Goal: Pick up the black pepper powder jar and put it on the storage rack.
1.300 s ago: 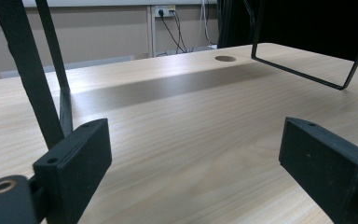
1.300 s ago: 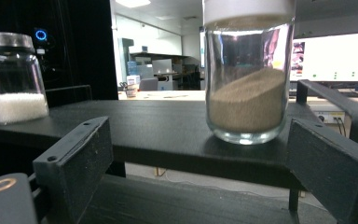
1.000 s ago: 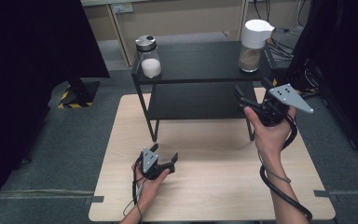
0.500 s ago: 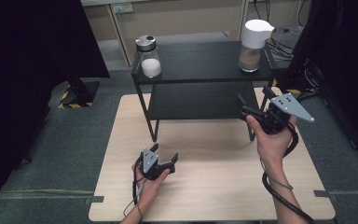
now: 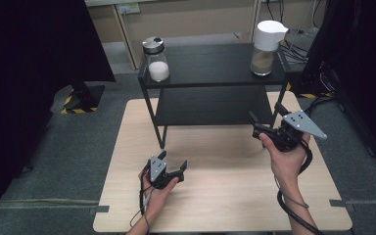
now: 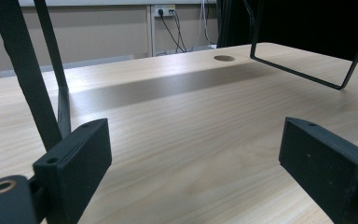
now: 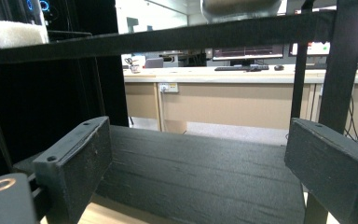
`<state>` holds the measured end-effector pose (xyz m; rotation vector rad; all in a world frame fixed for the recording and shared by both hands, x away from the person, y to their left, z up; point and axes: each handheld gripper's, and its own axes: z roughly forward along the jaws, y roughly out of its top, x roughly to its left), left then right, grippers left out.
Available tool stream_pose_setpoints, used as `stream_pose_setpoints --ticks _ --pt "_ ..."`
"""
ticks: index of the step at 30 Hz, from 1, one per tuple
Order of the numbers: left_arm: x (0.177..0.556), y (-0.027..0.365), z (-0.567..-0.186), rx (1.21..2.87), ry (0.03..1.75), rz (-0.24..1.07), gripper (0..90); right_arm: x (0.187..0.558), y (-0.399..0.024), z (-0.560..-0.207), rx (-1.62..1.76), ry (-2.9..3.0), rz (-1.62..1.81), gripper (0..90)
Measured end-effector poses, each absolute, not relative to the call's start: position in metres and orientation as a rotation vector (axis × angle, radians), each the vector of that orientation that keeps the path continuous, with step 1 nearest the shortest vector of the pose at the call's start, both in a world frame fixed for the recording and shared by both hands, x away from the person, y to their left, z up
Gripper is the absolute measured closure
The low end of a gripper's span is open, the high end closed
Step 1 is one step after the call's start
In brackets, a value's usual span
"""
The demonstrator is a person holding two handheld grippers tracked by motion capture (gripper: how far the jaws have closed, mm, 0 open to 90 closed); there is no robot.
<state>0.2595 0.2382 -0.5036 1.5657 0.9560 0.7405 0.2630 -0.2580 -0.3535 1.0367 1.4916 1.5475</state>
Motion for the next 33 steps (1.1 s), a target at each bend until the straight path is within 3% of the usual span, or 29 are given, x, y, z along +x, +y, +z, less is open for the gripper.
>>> stream_pose_setpoints --ticks 33 --pt "0.259 0.238 -0.504 1.566 0.952 0.745 8.5 0.249 -0.266 -0.414 1.141 1.562 1.529 8.0"
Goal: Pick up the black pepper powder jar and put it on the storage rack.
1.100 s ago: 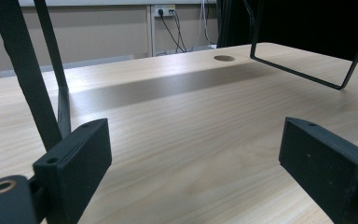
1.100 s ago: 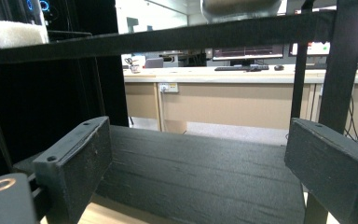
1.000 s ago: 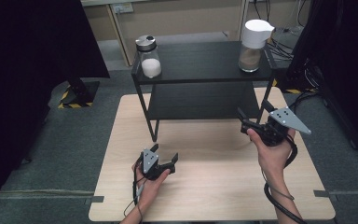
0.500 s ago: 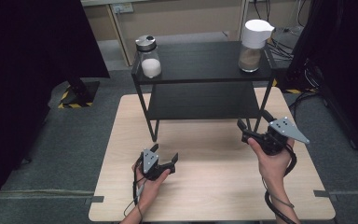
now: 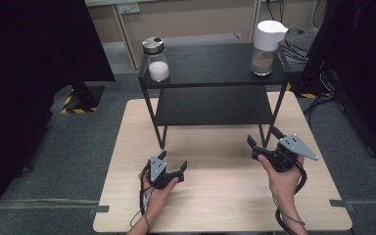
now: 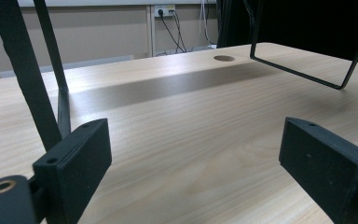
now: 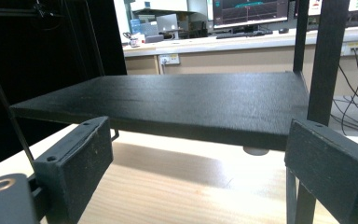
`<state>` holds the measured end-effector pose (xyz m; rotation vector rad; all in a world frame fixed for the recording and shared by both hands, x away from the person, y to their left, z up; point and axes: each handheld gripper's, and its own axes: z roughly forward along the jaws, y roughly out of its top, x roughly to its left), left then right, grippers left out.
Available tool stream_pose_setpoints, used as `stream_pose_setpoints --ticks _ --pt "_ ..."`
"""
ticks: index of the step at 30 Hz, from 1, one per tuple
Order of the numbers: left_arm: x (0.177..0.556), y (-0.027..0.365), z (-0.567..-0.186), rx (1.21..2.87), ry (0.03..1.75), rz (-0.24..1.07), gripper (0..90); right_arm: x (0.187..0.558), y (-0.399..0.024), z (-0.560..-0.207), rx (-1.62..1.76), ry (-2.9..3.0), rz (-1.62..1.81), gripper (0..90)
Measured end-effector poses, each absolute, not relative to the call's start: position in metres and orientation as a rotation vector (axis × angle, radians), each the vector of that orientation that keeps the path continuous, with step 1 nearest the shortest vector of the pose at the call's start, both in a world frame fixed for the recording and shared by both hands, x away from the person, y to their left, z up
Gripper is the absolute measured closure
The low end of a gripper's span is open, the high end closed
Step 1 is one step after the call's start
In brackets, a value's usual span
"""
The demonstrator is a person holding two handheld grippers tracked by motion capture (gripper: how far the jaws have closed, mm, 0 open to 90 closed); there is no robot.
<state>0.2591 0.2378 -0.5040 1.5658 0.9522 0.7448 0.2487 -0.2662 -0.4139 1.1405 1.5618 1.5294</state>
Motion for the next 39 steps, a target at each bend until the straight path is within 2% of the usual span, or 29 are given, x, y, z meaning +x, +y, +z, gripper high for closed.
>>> stream_pose_setpoints --ticks 39 --pt "0.258 0.237 -0.504 1.566 0.951 0.742 8.4 0.237 -0.277 -0.460 1.259 1.668 1.434 8.0"
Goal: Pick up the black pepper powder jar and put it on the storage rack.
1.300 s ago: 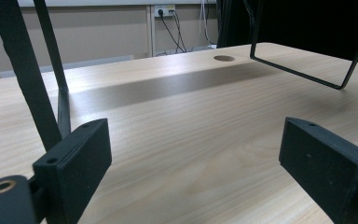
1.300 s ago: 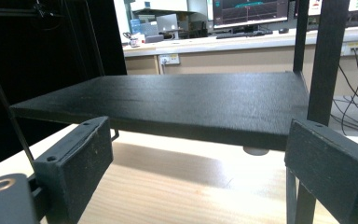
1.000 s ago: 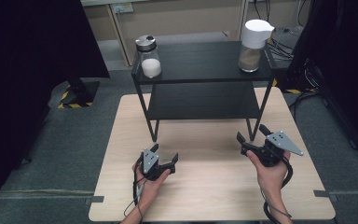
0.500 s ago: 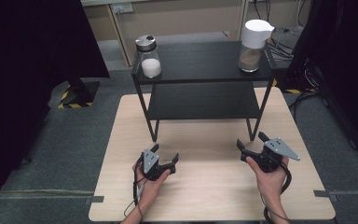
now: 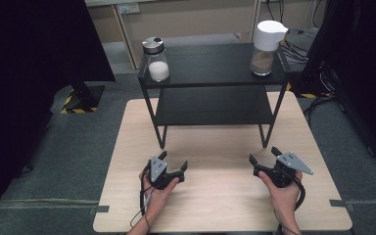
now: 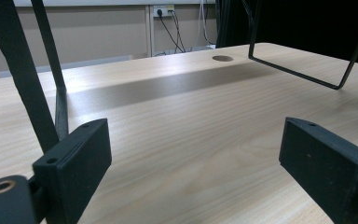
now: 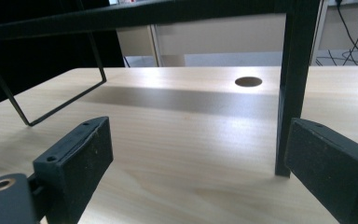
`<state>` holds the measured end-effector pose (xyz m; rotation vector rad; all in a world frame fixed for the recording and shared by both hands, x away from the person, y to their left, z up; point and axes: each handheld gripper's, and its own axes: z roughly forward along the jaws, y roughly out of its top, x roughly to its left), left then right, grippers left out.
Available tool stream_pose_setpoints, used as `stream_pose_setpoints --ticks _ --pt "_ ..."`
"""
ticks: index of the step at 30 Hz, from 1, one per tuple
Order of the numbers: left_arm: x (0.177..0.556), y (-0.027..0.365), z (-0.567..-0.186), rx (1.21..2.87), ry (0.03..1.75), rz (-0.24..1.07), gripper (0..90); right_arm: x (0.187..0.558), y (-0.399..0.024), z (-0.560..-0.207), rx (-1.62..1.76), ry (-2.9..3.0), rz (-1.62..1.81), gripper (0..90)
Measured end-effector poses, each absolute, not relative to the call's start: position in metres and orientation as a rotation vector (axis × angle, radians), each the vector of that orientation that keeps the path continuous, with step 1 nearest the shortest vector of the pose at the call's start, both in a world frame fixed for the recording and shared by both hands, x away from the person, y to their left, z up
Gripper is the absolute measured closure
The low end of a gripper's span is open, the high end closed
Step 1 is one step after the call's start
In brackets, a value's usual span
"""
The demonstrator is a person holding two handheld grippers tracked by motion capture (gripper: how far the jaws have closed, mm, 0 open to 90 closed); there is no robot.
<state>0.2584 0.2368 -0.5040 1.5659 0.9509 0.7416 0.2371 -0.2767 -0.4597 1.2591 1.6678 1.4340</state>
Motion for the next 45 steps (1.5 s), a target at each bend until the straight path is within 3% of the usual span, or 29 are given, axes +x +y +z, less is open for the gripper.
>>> stream_pose_setpoints --ticks 45 --pt "0.258 0.237 -0.505 1.558 0.956 0.739 8.3 0.222 -0.277 -0.491 1.225 1.695 1.421 7.8"
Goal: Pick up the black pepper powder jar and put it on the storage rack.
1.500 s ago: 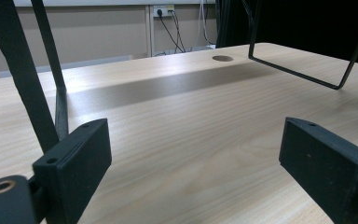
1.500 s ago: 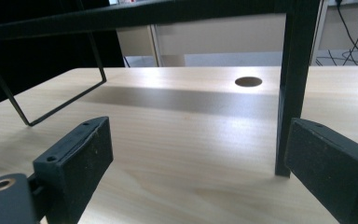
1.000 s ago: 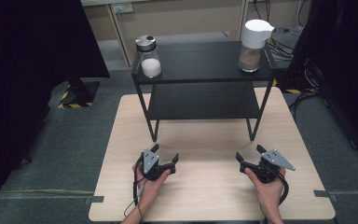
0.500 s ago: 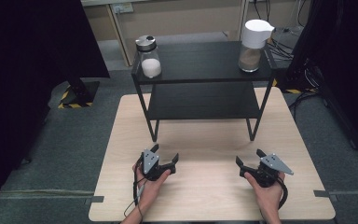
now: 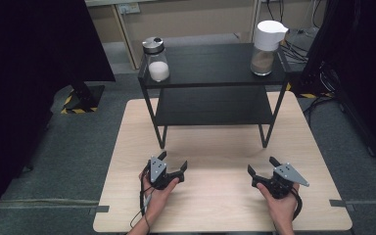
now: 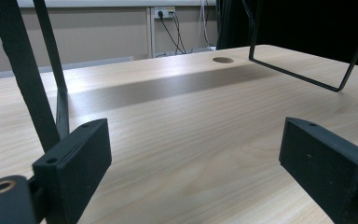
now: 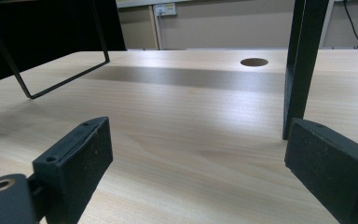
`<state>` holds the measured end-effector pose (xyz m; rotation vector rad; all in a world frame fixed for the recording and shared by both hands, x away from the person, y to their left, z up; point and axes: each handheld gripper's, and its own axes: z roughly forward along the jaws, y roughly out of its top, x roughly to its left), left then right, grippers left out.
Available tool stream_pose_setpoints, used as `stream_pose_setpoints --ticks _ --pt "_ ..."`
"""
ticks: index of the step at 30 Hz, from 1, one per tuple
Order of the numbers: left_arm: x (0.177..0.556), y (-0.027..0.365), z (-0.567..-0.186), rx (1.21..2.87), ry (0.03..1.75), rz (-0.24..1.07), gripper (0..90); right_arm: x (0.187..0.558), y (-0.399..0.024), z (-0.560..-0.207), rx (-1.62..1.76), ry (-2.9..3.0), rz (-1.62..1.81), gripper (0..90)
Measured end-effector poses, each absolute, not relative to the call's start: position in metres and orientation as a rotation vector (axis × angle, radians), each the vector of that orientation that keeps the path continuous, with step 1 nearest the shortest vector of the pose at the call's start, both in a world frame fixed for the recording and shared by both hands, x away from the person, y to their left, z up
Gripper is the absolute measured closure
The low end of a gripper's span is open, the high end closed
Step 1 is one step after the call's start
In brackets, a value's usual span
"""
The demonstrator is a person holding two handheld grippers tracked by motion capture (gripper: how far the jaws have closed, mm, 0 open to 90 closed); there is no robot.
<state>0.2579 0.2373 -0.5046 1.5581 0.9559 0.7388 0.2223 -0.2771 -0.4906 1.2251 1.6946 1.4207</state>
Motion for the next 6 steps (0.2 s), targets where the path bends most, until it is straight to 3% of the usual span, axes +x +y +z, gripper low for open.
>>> stream_pose_setpoints --ticks 6 --pt "0.2583 0.2378 -0.5044 1.555 0.961 0.733 8.3 0.2194 -0.2763 -0.4924 1.204 1.689 1.421 7.8"
